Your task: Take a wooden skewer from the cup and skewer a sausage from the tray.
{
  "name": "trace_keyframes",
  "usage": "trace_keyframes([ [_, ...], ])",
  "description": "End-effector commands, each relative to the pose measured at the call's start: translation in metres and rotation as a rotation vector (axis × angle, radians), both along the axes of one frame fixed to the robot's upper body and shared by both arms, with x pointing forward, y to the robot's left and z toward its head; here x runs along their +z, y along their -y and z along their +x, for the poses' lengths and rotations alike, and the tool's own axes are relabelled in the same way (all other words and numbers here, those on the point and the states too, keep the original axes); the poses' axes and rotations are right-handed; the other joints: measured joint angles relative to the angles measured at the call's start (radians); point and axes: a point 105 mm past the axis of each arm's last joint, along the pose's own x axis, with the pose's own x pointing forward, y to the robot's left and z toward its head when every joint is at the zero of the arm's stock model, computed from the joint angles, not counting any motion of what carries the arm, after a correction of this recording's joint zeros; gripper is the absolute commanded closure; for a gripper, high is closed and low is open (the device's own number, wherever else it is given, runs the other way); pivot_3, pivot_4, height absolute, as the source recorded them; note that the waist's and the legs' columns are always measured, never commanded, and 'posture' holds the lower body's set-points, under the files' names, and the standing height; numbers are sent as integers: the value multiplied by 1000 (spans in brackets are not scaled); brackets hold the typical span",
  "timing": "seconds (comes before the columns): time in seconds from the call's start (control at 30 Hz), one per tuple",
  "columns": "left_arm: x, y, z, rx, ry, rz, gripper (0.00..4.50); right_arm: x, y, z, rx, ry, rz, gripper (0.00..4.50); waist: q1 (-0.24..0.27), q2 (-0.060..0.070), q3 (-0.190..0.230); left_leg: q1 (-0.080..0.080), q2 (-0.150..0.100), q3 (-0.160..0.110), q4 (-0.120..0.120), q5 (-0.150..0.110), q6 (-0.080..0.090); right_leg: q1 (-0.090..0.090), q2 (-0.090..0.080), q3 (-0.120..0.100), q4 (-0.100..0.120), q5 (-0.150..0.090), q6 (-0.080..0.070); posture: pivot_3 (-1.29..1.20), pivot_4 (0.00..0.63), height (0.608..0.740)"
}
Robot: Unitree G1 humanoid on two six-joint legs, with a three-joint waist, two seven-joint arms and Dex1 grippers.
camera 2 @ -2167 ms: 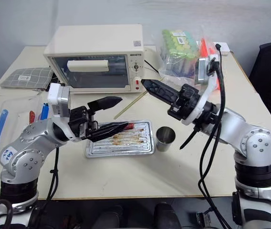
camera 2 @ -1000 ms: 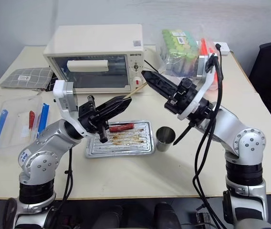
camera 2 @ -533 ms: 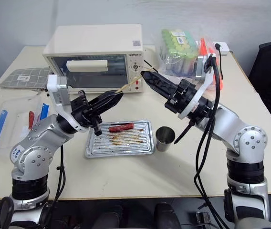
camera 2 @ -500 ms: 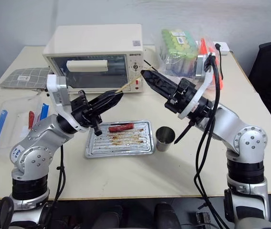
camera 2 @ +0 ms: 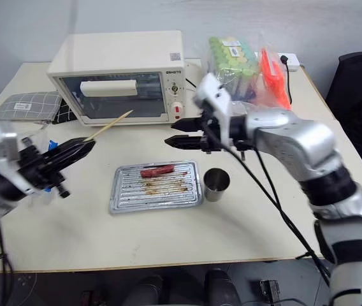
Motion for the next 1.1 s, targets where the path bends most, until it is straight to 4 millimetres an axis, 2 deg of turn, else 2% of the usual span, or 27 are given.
trace_keyframes([
  [0.03,5,-14,-20,31,9,72,4500,-9,-15,5,102,132,-131,2232,2,0,0,0,0,-1,0,0,0,0,0,-1,0,0,0,0,150,740],
  [0.17,-2,-26,-30,79,-52,127,4500,-28,-35,9,184,139,-203,2232,0,0,0,-1,0,-2,-1,-1,-1,0,0,-2,-2,0,0,0,150,740],
  [0.2,-3,-26,-32,79,-60,137,4500,-33,-39,11,196,143,-226,1954,-1,0,0,-1,0,-2,-1,-1,-1,0,0,-2,-1,0,0,0,150,740],
  [0.27,-4,-27,-34,85,-62,151,4500,-41,-46,16,205,151,-253,1777,-1,0,0,-1,0,-2,0,-1,-1,0,0,-2,-1,0,0,0,150,740],
  [0.4,-9,-26,-38,89,-75,177,4500,-52,-61,20,239,202,-324,699,-3,1,1,-1,0,-2,0,-1,-1,0,0,-2,0,0,0,0,150,740],
  [0.57,-11,-25,-39,92,-80,195,4500,-61,-77,29,234,233,-375,699,-12,1,1,-1,0,-1,-1,-1,-2,-2,0,-2,1,0,-1,0,150,740],
  [0.8,-12,-25,-37,93,-79,193,4500,-79,-88,35,226,203,-428,699,-28,1,1,-1,0,-1,-1,-1,-3,-2,0,-2,2,0,-1,0,150,740],
  [0.9,-12,-24,-36,92,-76,193,4500,-90,-90,36,226,199,-457,1229,-29,1,1,-1,0,-1,-1,-1,-3,-2,1,-2,3,0,-1,0,150,740],
  [1.0,-11,-25,-35,91,-71,193,4500,-98,-88,38,225,195,-482,2079,-30,1,1,-1,0,-2,-1,-1,-3,-3,1,-2,3,0,-1,0,150,740],
  [1.07,-11,-25,-35,91,-69,194,4500,-100,-88,39,220,193,-485,2479,-31,1,1,-1,0,-1,-1,-1,-3,-3,0,-2,7,0,-1,0,150,740],
  [1.1,-11,-25,-35,90,-68,194,4500,-100,-88,39,219,191,-485,2479,-31,1,1,-1,0,-1,-1,-1,-3,-3,0,-2,8,0,-1,0,150,740],
])
